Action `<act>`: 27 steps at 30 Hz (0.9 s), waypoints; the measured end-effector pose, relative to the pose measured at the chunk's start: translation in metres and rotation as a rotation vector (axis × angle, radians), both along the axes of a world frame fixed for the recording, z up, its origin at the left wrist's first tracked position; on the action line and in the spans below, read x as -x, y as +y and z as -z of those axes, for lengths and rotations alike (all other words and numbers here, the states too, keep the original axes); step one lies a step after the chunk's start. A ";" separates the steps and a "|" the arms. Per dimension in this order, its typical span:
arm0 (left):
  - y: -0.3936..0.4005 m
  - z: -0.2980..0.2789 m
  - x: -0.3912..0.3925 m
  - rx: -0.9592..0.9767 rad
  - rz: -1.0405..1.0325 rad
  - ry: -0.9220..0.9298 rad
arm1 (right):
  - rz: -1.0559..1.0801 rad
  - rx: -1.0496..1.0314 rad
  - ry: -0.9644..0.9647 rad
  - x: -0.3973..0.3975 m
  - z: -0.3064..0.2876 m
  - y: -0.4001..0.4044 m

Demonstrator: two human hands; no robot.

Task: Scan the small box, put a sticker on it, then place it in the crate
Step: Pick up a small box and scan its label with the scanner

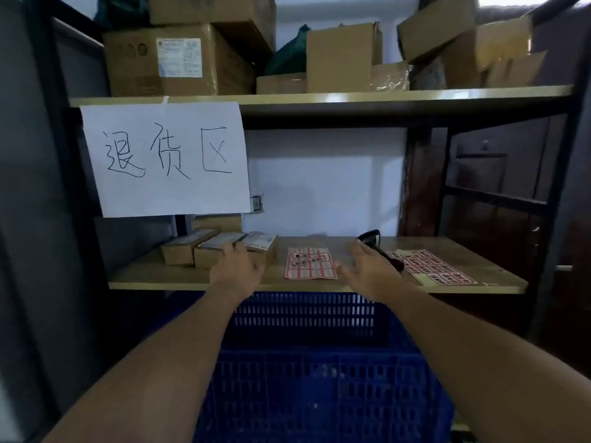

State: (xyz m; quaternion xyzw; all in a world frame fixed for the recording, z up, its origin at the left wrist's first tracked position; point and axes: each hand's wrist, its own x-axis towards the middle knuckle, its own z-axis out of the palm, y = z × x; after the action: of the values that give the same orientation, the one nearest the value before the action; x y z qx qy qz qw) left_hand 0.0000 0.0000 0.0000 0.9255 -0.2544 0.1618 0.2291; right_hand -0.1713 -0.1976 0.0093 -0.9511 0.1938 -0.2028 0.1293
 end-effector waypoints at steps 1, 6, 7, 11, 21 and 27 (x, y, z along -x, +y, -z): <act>-0.004 0.000 -0.006 -0.006 0.014 -0.020 | 0.003 0.001 -0.007 -0.007 0.002 -0.001; -0.029 0.009 -0.044 -0.023 0.113 -0.091 | 0.073 0.019 0.005 -0.038 -0.001 -0.008; -0.031 0.013 -0.052 -0.046 0.110 -0.113 | 0.093 0.022 0.005 -0.045 -0.001 -0.010; -0.038 0.022 -0.076 -0.047 0.119 -0.115 | 0.187 0.038 0.039 -0.066 0.006 -0.023; -0.043 0.034 -0.095 -0.022 0.123 -0.170 | 0.338 0.074 0.130 -0.089 0.012 -0.057; -0.043 0.034 -0.091 0.013 0.088 -0.063 | 0.459 0.085 0.197 -0.097 0.017 -0.081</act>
State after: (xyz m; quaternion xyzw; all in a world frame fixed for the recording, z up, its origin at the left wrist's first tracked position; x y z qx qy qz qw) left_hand 0.0912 -0.0427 -0.0342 0.9064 -0.3009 0.1825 0.2338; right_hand -0.0745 -0.2784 -0.0078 -0.9020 0.4074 -0.1413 0.0203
